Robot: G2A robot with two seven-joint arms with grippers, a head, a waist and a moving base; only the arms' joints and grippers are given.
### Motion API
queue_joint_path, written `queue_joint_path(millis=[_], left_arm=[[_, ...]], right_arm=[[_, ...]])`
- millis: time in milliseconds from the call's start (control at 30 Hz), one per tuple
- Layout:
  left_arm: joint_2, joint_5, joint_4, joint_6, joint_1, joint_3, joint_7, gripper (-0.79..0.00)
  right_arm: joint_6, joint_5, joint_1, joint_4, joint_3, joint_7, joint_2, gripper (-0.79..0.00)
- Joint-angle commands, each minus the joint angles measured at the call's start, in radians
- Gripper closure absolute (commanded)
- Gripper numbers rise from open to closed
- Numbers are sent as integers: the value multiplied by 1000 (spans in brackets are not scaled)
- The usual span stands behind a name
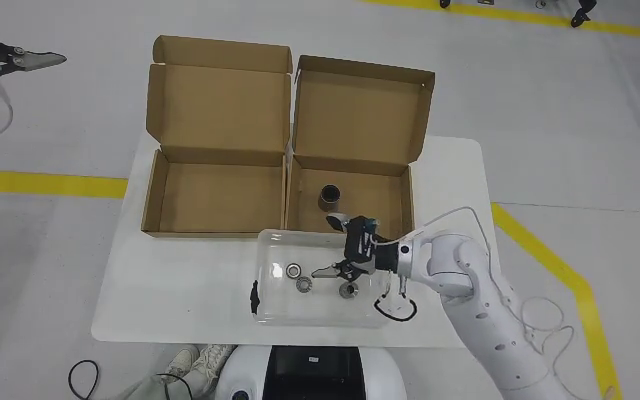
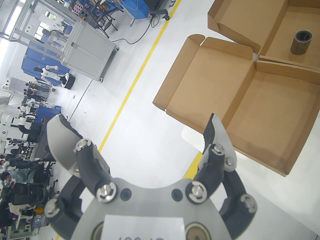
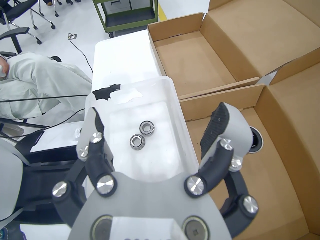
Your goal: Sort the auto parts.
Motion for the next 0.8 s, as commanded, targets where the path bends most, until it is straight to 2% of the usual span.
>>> queue_joint_path(millis=[0,33,133,367,567,767], left_arm=[[0,0,0,0,0,0,0,-785],[0,0,0,0,0,0,0,-785],[0,0,0,0,0,0,0,-785],[0,0,0,0,0,0,0,-785],[0,0,0,0,0,0,0,-785],[0,0,0,0,0,0,0,-785]], right_arm=[[-23,-19,-12,-13,7,3,6,-508],[-35,-34,-20,-21,10,8,9,-548],[-66,-73,-49,-42,21,17,21,-588],[-66,-119,-104,-67,38,47,47,-576],[-63,-111,-126,-67,55,153,71,-566],[-18,-88,-123,-74,35,260,81,-529]])
